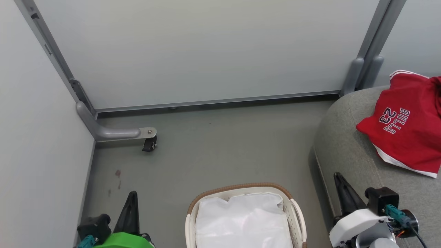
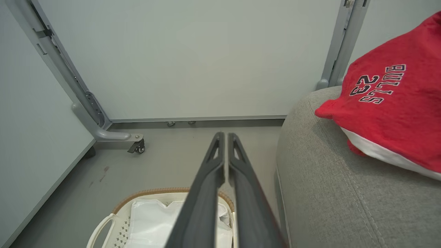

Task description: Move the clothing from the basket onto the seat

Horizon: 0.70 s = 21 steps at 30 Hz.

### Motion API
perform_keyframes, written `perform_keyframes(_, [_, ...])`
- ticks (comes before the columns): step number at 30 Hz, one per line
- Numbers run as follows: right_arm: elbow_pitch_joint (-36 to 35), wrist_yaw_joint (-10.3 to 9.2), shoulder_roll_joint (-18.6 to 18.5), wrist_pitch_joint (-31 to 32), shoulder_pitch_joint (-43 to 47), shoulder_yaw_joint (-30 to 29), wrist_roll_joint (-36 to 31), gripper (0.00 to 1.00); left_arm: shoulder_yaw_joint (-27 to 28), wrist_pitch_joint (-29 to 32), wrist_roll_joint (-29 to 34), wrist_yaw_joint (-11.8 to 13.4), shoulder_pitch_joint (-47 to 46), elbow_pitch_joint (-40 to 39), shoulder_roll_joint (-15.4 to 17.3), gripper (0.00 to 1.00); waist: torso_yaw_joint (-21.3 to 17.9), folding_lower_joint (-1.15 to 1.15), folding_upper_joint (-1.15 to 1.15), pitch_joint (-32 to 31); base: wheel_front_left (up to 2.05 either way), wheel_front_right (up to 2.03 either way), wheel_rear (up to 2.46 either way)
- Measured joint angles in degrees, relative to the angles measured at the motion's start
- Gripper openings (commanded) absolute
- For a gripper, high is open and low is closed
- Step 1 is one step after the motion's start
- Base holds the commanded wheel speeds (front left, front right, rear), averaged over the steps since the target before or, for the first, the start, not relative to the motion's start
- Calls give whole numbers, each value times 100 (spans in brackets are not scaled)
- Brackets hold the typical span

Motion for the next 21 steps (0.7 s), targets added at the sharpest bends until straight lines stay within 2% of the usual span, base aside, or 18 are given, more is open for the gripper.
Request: perform_keyframes(21, [-172, 0, -3, 533, 2, -181, 2185, 0, 353, 556, -1844, -1, -22, -187, -2, 0, -52, 0, 0, 16, 0, 0, 0])
